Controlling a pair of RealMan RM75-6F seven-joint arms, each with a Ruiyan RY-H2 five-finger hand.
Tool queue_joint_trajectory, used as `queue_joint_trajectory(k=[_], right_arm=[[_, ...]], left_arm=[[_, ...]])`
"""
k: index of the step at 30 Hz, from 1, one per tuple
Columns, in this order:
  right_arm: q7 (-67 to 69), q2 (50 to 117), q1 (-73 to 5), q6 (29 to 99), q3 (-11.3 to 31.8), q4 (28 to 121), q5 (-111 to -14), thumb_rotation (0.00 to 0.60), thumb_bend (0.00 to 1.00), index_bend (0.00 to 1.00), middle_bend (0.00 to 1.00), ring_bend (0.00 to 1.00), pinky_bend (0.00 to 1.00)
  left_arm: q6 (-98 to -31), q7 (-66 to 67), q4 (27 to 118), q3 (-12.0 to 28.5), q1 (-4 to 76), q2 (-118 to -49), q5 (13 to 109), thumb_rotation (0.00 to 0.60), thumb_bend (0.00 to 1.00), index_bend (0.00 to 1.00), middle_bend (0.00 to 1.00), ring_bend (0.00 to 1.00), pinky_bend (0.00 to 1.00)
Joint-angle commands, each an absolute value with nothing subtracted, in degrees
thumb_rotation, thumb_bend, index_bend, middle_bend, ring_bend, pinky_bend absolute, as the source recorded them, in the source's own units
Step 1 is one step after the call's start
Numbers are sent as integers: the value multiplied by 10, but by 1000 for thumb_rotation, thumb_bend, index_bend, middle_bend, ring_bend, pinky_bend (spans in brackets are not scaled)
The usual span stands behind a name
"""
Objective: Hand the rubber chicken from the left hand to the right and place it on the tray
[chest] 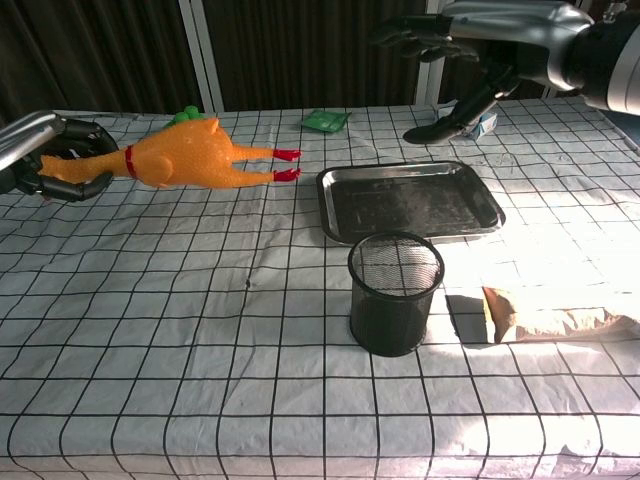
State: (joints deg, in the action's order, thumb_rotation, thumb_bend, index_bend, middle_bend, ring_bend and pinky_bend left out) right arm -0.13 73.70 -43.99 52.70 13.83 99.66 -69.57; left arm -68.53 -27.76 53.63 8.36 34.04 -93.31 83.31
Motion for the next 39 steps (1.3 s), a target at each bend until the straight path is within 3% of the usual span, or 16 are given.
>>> queue_joint_trajectory(k=[1, 10, 16, 18, 19, 21, 23, 25, 27, 29, 32, 37, 38, 39], right_arm=[[-60, 784, -481, 522, 167, 985, -635, 600, 154, 0, 0, 0, 2], [-203, 914, -588, 514, 188, 955, -457, 600, 154, 0, 0, 0, 2], [-248, 974, -623, 538, 185, 928, -410, 600, 154, 0, 0, 0, 4], [-254, 985, -626, 551, 184, 923, -412, 600, 154, 28, 14, 0, 53], [-256, 991, -626, 560, 184, 919, -416, 600, 155, 67, 41, 3, 86], [-262, 1001, -626, 581, 184, 910, -425, 600, 180, 245, 169, 79, 217], [-267, 1010, -624, 599, 184, 903, -430, 600, 263, 543, 389, 346, 523], [-279, 1022, -623, 624, 184, 892, -438, 600, 341, 714, 535, 519, 717], [-289, 1035, -622, 649, 183, 878, -453, 600, 454, 890, 708, 700, 878], [-296, 1046, -620, 664, 180, 865, -470, 600, 511, 966, 801, 804, 971], [-298, 1052, -617, 674, 175, 851, -494, 600, 554, 999, 854, 886, 1000], [-285, 1052, -605, 671, 178, 847, -512, 600, 544, 995, 862, 890, 998], [-281, 1047, -602, 660, 177, 852, -508, 600, 508, 939, 835, 828, 953], [-277, 1036, -600, 639, 173, 863, -499, 600, 452, 783, 731, 684, 829]], left_arm=[[-694, -240, 590, 84, 342, -920, 839, 600, 750, 671, 744, 461, 575], [-702, -138, 683, 90, 345, -918, 833, 600, 751, 671, 747, 463, 592], [-704, -107, 708, 90, 341, -915, 829, 600, 752, 671, 749, 464, 593], [-705, -103, 713, 90, 339, -913, 826, 600, 753, 671, 749, 464, 594], [-704, -100, 716, 90, 338, -911, 825, 600, 752, 671, 748, 465, 593], [-703, -97, 722, 89, 336, -907, 824, 600, 752, 671, 748, 465, 593], [-702, -93, 725, 89, 335, -904, 822, 600, 752, 671, 749, 465, 594], [-701, -92, 729, 88, 334, -901, 822, 600, 752, 671, 748, 465, 594], [-700, -92, 732, 87, 334, -899, 822, 600, 751, 671, 748, 465, 594], [-700, -89, 735, 86, 333, -897, 824, 600, 750, 671, 748, 465, 594], [-701, -87, 738, 87, 332, -894, 823, 600, 749, 671, 748, 465, 594], [-700, -86, 742, 89, 330, -890, 820, 600, 748, 671, 748, 465, 594], [-700, -85, 742, 89, 330, -890, 820, 600, 749, 671, 748, 465, 594], [-701, -84, 743, 90, 330, -889, 820, 600, 749, 671, 748, 465, 593]])
